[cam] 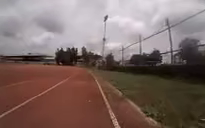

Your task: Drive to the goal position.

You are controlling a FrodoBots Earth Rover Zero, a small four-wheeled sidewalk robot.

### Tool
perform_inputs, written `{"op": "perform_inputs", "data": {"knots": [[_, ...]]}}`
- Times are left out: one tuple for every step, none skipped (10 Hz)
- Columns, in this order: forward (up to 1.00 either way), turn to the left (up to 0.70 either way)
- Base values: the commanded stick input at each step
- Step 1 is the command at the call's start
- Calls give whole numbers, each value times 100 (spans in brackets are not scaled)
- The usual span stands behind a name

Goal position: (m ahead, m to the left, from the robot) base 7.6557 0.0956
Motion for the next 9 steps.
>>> {"op": "perform_inputs", "data": {"knots": [[70,0],[70,0],[70,0],[70,0],[70,0],[70,0],[70,32],[70,27],[70,0]]}}
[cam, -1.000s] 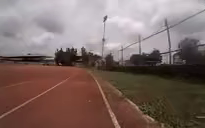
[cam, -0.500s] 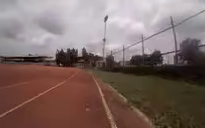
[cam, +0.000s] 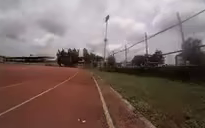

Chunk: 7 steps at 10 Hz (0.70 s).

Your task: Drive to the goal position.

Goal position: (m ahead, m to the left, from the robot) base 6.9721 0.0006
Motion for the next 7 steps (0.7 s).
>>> {"op": "perform_inputs", "data": {"knots": [[70,0],[70,0],[70,0],[70,0],[70,0],[70,0],[70,0]]}}
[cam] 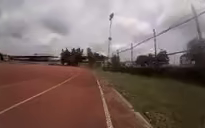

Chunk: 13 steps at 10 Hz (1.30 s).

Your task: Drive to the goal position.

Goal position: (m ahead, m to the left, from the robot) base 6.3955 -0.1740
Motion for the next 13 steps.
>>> {"op": "perform_inputs", "data": {"knots": [[70,0],[70,0],[70,0],[70,0],[70,0],[70,0],[70,0],[70,0],[70,0],[70,0],[70,0],[70,0],[70,0]]}}
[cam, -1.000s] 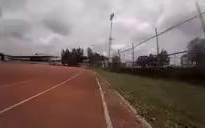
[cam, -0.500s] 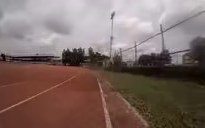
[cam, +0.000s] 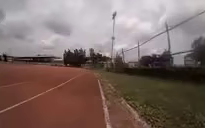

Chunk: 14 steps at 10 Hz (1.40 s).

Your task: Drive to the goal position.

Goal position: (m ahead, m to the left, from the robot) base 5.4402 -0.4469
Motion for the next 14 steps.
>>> {"op": "perform_inputs", "data": {"knots": [[70,0],[70,0],[70,0],[70,0],[70,0],[70,0],[70,0],[70,0],[70,0],[70,0],[70,0],[70,0],[70,0],[70,0]]}}
